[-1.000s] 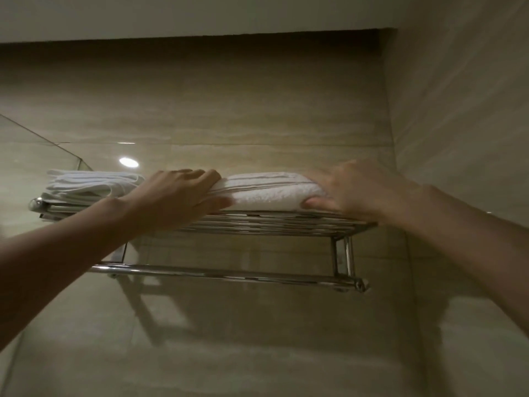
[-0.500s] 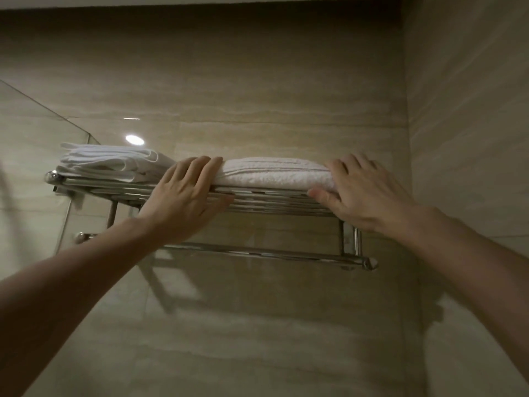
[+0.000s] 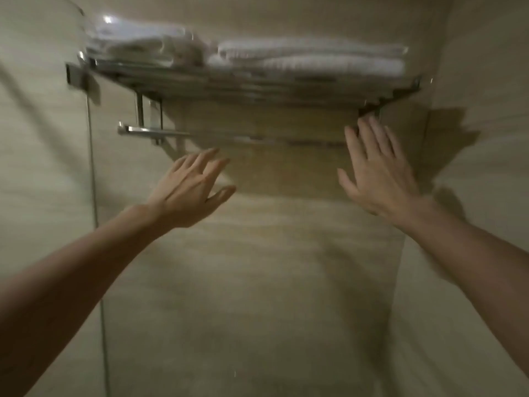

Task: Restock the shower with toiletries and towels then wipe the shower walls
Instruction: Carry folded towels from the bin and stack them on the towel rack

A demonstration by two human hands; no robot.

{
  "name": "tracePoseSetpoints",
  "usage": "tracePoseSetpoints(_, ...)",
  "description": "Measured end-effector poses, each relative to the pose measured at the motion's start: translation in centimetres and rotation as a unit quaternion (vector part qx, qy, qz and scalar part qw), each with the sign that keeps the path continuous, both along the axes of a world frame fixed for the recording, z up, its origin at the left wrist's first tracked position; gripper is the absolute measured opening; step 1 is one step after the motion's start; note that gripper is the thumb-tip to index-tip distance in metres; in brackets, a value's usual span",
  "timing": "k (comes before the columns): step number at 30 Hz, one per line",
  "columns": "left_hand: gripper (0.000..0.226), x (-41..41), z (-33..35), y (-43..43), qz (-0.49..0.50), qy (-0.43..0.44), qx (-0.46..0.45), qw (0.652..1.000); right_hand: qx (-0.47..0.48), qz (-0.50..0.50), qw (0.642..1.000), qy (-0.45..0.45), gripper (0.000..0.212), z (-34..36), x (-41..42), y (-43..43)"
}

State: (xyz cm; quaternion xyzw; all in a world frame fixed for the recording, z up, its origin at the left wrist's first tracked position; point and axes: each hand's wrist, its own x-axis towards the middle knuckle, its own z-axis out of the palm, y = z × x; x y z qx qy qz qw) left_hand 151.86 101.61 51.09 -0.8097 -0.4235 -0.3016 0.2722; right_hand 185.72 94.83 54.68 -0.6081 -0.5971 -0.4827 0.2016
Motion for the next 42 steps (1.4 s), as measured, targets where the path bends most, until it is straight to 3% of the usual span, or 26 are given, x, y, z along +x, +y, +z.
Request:
tracePoseSetpoints(6, 0.053, -4.2, -11.9, -0.8, -0.027, 0.035, -0.161, 0.986, -0.115, -0.02, 0.989, 0.094, 0.065, -12.5, -3.7, -4.0)
tracePoseSetpoints(11, 0.052, -6.6, -22.5, -3.4, -0.039, 0.045, -0.285, 0.957, -0.227, -0.062, 0.967, 0.098, 0.045, -23.3, -6.2, -8.7)
tracePoseSetpoints(14, 0.051, -8.1, -29.4, -5.4, -0.039, 0.038, -0.35, 0.935, -0.265, -0.047, 0.956, 0.119, 0.05, -29.4, -6.8, -11.9)
tracePoseSetpoints(17, 0.049, -9.7, -36.8, -7.9, -0.005, -0.022, -0.454, 0.891, -0.292, -0.052, 0.943, 0.151, 0.043, -35.9, -7.0, -15.1)
tracePoseSetpoints(20, 0.047, -10.9, -44.2, -11.4, 0.019, -0.105, -0.57, 0.815, -0.351, -0.071, 0.914, 0.191, 0.036, -42.9, -7.0, -18.9)
tracePoseSetpoints(24, 0.04, -12.9, -54.4, -18.0, 0.068, -0.155, -0.692, 0.702, -0.486, -0.13, 0.823, 0.263, 0.041, -51.5, -7.7, -26.4)
tracePoseSetpoints(30, 0.02, -16.7, -66.8, -31.6, 0.167, -0.212, -0.77, 0.579, -0.677, -0.182, 0.652, 0.289, 0.038, -60.5, -8.7, -37.5)
tracePoseSetpoints(33, 0.016, -20.4, -72.9, -38.1, 0.226, -0.251, -0.791, 0.51, -0.719, -0.202, 0.564, 0.353, 0.037, -63.8, -8.3, -41.1)
tracePoseSetpoints(36, 0.021, -24.2, -77.7, -45.3, 0.288, -0.278, -0.79, 0.464, -0.742, -0.199, 0.493, 0.407, 0.037, -65.8, -8.4, -42.9)
tracePoseSetpoints(42, 0.014, -22.4, -71.0, -57.1, 0.375, -0.355, -0.748, 0.417, -0.737, -0.127, 0.453, 0.485, 0.026, -71.8, -9.4, -42.1)
